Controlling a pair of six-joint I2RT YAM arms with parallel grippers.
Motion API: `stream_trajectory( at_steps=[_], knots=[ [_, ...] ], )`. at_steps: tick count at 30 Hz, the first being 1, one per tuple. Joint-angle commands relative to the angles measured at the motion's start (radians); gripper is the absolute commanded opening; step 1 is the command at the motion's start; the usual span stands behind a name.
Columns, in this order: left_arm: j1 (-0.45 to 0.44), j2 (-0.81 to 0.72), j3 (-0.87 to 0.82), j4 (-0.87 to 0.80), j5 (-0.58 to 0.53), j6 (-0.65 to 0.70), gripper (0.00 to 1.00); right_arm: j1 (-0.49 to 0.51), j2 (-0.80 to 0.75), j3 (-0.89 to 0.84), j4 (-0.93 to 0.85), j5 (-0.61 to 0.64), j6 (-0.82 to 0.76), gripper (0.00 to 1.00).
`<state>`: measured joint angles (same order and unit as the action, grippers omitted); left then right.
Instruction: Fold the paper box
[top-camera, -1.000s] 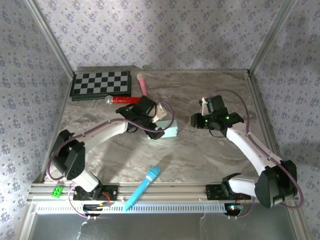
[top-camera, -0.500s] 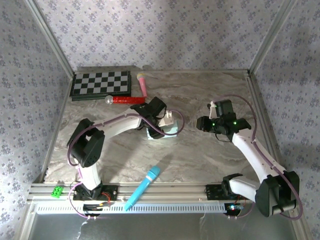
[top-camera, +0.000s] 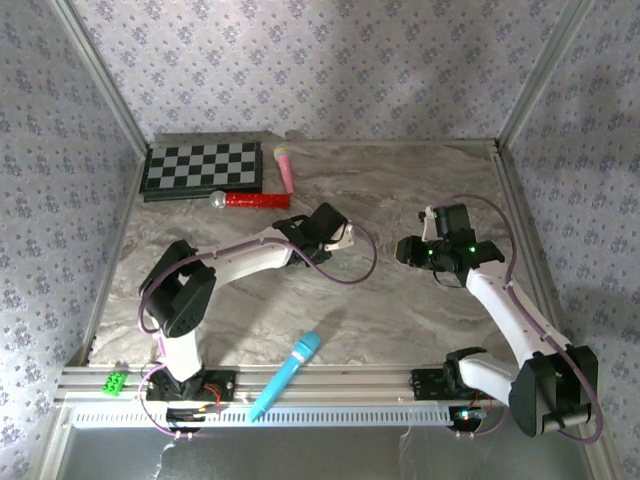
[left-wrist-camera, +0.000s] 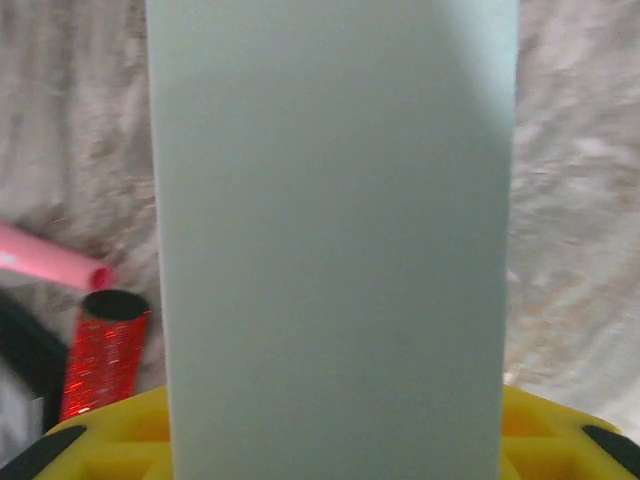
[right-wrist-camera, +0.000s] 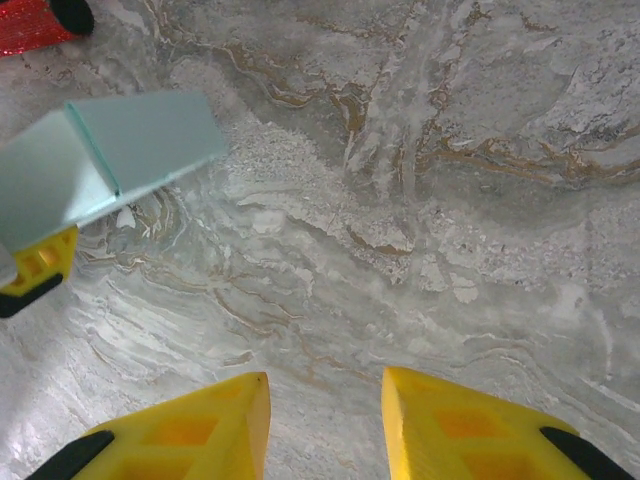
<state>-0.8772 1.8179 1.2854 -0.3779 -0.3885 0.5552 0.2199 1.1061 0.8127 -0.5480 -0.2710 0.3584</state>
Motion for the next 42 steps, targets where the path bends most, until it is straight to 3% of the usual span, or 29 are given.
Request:
stream_trajectory(
  at_steps=[1,7,12,16,22,27,32,37,42],
  knots=[
    [-0.019,0.056,-0.006,0.094,-0.212,0.023,0.42,-0.011,-0.014,-0.016,0.000,-0.018,0.009,0.36],
    [-0.066,0.118,-0.002,0.112,-0.295,0.001,0.54,-0.022,-0.014,-0.031,0.005,-0.025,0.007,0.37],
    [-0.109,0.145,0.001,0.074,-0.279,-0.044,0.69,-0.032,-0.014,-0.040,0.007,-0.030,0.007,0.36],
    [-0.111,0.095,0.009,0.010,-0.110,-0.149,0.84,-0.038,-0.013,-0.043,0.012,-0.033,0.002,0.36],
    [-0.074,-0.061,-0.015,-0.002,0.128,-0.301,0.97,-0.044,0.004,-0.048,0.028,0.001,-0.007,0.37],
    [0.070,-0.252,-0.129,0.051,0.203,-0.518,0.97,-0.045,0.035,-0.039,0.064,0.160,-0.031,0.41],
    [0.261,-0.428,-0.264,0.062,0.062,-0.665,0.97,-0.047,0.085,-0.033,0.131,0.380,-0.040,0.44],
    [0.453,-0.551,-0.404,0.102,-0.031,-0.706,0.99,-0.060,0.135,-0.075,0.235,0.584,-0.038,0.46],
    [0.604,-0.581,-0.482,0.159,-0.089,-0.675,0.99,-0.154,0.160,-0.133,0.414,0.534,-0.081,0.50]
  ],
)
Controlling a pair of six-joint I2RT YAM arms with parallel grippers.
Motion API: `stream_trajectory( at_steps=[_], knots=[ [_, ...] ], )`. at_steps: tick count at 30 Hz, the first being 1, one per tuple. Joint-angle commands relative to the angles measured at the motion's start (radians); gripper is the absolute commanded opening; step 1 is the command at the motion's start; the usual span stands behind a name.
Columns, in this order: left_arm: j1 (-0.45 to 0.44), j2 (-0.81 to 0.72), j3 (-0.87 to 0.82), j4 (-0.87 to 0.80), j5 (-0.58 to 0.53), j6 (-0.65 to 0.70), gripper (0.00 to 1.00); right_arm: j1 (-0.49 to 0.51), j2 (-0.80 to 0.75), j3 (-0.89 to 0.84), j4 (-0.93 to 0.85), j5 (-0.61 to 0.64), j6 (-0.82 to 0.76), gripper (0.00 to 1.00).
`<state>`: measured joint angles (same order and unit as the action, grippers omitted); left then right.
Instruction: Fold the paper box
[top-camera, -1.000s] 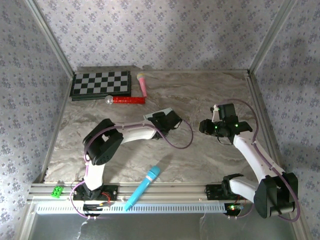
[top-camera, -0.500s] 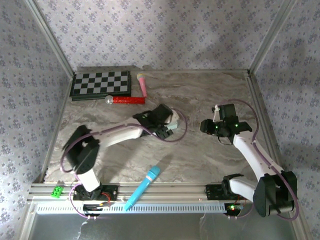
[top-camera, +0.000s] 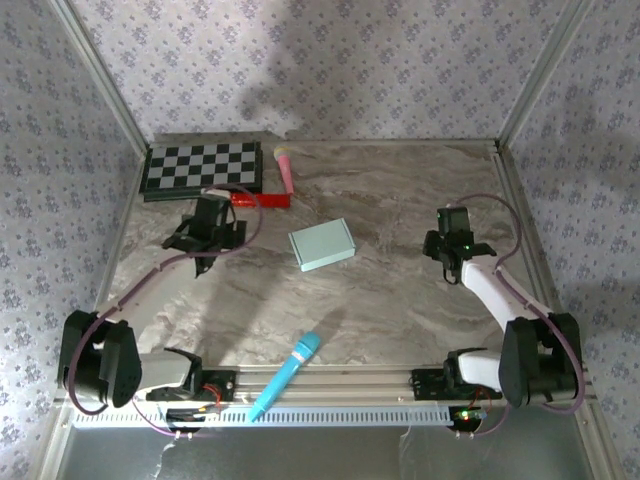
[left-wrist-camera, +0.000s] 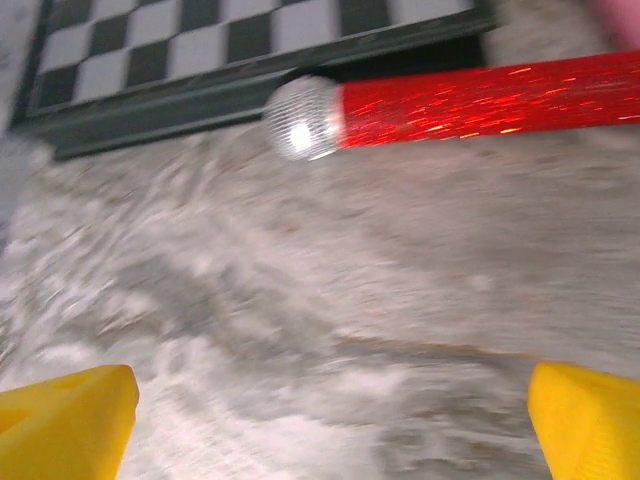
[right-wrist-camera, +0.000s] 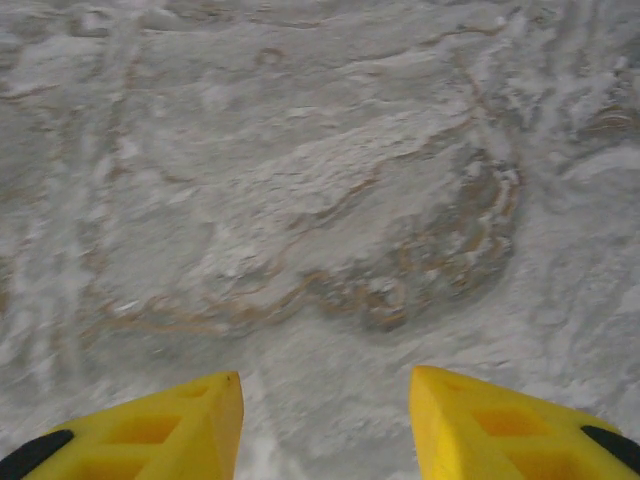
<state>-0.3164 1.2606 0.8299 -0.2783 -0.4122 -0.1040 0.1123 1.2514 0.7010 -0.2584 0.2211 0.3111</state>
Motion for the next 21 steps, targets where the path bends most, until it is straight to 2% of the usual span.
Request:
stream_trajectory(
  at_steps=[1,3,8,11,14,17,21],
  knots=[
    [0.070,-0.020,-0.038,0.083,-0.062,-0.010,1.00,-0.059,0.020,-0.029,0.160,0.012,-0.057,0.51],
    [0.118,-0.011,-0.069,0.144,-0.020,0.004,1.00,-0.083,0.029,-0.052,0.245,0.005,-0.091,0.52],
    [0.205,0.016,-0.197,0.381,0.193,0.117,1.00,-0.123,0.046,-0.166,0.507,-0.107,-0.188,0.56],
    [0.243,0.006,-0.281,0.546,0.302,0.133,0.99,-0.171,0.048,-0.254,0.715,-0.209,-0.213,0.59],
    [0.288,0.035,-0.320,0.660,0.387,0.128,1.00,-0.185,0.062,-0.318,0.883,-0.258,-0.247,0.60],
    [0.316,0.071,-0.335,0.724,0.455,0.123,1.00,-0.184,0.093,-0.321,0.926,-0.308,-0.284,0.61],
    [0.318,0.108,-0.414,0.937,0.470,0.142,1.00,-0.186,0.110,-0.326,0.966,-0.318,-0.307,0.62]
  ],
)
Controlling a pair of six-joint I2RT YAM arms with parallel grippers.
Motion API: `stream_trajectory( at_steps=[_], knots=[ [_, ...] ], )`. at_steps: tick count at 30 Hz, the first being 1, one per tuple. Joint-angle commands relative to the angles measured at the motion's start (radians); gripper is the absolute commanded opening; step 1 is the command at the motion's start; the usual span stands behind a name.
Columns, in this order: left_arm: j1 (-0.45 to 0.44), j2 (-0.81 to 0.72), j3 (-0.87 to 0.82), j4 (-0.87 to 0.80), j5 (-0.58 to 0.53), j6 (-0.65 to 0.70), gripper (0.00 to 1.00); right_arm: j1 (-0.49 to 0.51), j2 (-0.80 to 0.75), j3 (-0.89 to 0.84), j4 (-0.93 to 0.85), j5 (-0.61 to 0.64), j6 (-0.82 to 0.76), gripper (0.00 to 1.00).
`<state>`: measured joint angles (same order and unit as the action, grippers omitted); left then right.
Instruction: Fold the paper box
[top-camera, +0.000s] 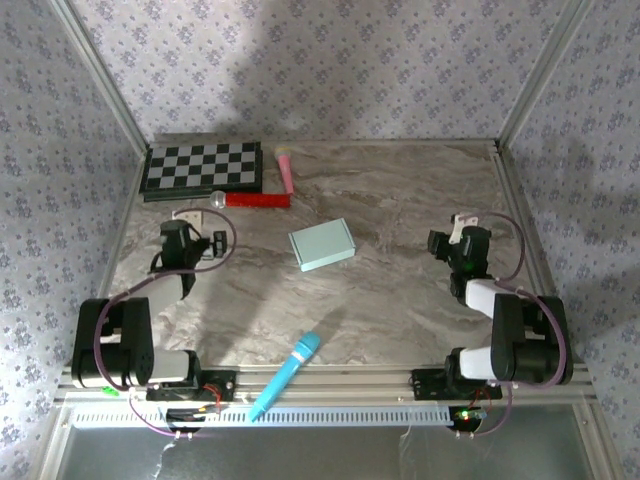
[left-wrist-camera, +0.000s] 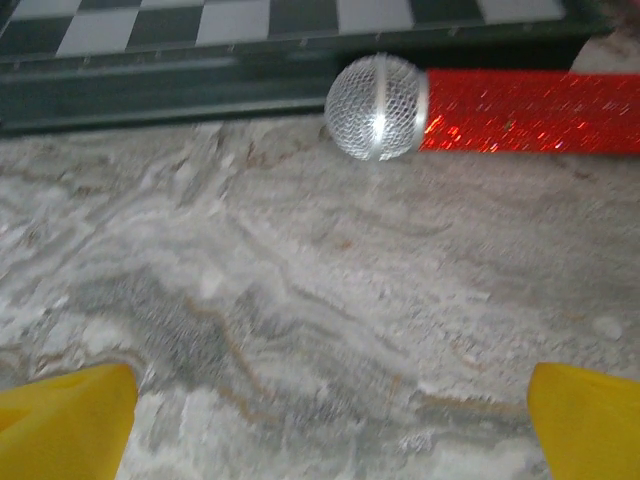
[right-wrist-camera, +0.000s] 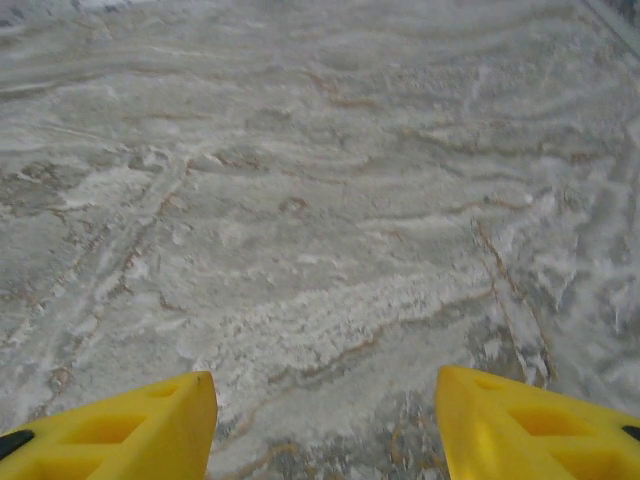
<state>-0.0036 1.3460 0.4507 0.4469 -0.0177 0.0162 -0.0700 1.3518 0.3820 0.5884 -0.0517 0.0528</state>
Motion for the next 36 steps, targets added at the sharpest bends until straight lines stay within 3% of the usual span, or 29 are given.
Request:
stream_trajectory(
  at_steps=[1,7,10,12,13,15,36],
  knots=[
    [0.011,0.032,-0.032,0.211,0.088,0.020,1.00,-0.006,0.022,-0.014,0.152,-0.045,-0.057,0.62],
    [0.011,0.116,-0.077,0.375,0.125,0.024,1.00,-0.008,0.114,-0.041,0.278,-0.048,-0.062,0.62],
    [0.014,0.197,-0.085,0.473,0.089,0.007,1.00,-0.007,0.184,-0.063,0.386,-0.037,-0.059,0.64],
    [0.023,0.182,-0.024,0.328,-0.012,-0.044,1.00,-0.001,0.176,-0.045,0.338,-0.022,-0.063,0.66],
    [0.024,0.187,-0.032,0.356,-0.032,-0.052,1.00,0.004,0.170,-0.026,0.288,-0.004,-0.065,0.71],
    [0.023,0.187,-0.035,0.354,-0.034,-0.050,0.99,0.017,0.182,-0.006,0.272,0.047,-0.062,1.00],
    [0.025,0.188,-0.035,0.360,-0.026,-0.048,1.00,0.024,0.181,-0.003,0.264,0.056,-0.068,1.00]
  ],
)
